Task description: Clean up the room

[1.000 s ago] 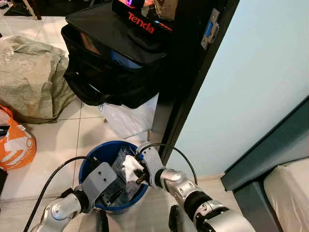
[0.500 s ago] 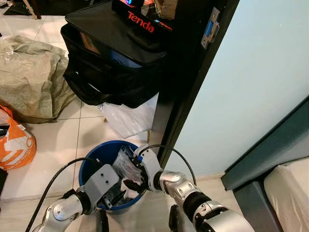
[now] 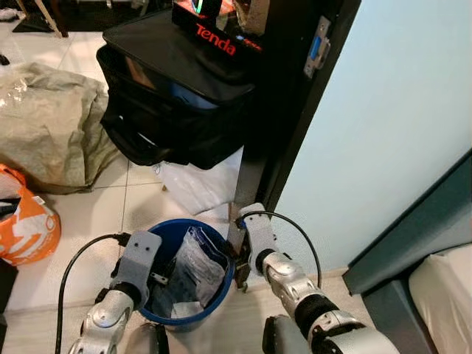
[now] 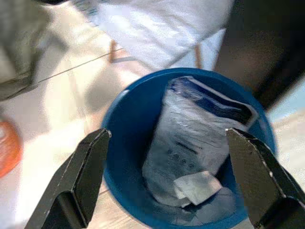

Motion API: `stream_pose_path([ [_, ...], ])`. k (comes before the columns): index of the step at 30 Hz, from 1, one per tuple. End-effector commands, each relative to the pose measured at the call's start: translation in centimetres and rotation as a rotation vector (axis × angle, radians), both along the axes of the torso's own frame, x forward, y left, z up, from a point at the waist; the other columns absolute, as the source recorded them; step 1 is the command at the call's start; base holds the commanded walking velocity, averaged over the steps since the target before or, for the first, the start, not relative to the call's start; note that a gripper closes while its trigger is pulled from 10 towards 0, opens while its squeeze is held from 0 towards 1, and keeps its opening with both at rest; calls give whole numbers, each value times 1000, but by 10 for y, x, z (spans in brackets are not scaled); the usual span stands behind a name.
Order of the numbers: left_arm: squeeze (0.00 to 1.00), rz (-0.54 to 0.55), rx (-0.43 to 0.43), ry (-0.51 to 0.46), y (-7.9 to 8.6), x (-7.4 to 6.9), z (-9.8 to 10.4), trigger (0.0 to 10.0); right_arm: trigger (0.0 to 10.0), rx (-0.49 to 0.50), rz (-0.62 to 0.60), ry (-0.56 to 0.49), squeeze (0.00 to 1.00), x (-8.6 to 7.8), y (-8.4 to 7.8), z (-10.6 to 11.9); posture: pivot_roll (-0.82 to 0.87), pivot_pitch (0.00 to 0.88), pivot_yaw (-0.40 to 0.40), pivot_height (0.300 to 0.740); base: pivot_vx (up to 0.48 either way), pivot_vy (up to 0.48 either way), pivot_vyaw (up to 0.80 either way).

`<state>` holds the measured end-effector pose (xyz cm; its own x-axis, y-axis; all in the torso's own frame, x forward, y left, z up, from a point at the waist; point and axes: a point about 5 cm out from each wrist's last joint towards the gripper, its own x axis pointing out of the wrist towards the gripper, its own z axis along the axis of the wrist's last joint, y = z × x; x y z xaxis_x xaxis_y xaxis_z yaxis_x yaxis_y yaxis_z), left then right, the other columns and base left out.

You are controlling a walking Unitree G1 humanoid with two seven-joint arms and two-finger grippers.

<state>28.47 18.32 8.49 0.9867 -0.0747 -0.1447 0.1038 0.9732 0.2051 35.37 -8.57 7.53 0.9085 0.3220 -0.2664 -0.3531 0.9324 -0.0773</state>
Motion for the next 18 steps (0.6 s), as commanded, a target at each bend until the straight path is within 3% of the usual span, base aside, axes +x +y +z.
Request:
stream_pose_path([
  [1,0,34,-8,63,-2,-7,-16,10000,10000,4,-30,-14,0,-7,-6,-8,42,137,-51,594,0,0,0],
  [7,0,85,-54,85,-22,-9,-28,10000,10000,-23,-113,-20,0,-30,-28,-32,8,112,-19,594,0,0,0],
  [18,0,101,-72,65,-27,-6,-25,10000,10000,62,-163,-24,0,-43,-44,-39,-4,107,-23,594,0,0,0],
])
